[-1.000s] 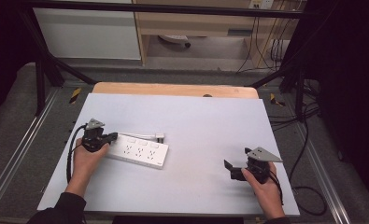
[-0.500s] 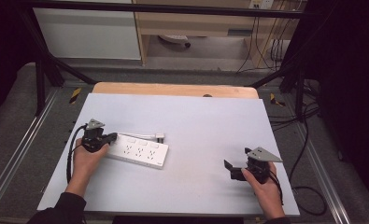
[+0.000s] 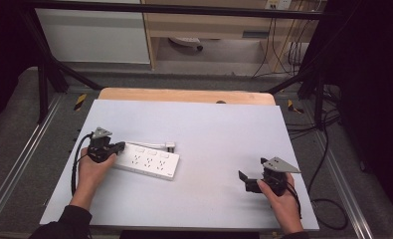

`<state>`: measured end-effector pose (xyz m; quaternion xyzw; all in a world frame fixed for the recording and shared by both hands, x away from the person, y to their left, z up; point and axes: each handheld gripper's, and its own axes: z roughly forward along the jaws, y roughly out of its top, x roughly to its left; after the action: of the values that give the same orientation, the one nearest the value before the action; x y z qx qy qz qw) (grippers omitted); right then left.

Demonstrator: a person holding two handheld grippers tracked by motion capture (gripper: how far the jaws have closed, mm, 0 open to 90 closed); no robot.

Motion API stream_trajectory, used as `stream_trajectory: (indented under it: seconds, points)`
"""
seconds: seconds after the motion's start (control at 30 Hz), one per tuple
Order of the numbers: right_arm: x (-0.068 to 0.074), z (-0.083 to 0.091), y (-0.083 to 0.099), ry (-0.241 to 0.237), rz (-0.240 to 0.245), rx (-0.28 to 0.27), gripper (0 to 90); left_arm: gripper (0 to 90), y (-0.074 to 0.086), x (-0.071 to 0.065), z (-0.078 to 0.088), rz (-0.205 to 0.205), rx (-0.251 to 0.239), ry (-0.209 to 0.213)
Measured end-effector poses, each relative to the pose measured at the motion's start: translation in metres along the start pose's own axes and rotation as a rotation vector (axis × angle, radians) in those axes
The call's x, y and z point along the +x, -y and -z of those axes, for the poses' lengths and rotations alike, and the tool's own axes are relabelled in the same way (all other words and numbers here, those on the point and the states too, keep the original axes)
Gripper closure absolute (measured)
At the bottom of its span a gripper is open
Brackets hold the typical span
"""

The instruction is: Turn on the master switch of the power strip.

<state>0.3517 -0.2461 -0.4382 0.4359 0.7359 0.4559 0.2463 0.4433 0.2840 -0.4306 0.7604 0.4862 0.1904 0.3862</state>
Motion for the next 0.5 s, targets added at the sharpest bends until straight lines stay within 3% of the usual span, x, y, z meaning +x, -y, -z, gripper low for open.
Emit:
stream_trajectory:
  seconds: [0.4, 0.5]
  points:
    - [0.0007, -0.0003, 0.0001, -0.001, -0.002, 0.004, 2.8, 90.0, -0.0009, -0.0030, -0.0009, -0.024, 0.008, -0.019]
    - [0.0005, -0.0007, 0.0003, -0.002, 0.003, 0.007, 2.8, 90.0, -0.0011, -0.0046, -0.0015, -0.018, 0.012, -0.006]
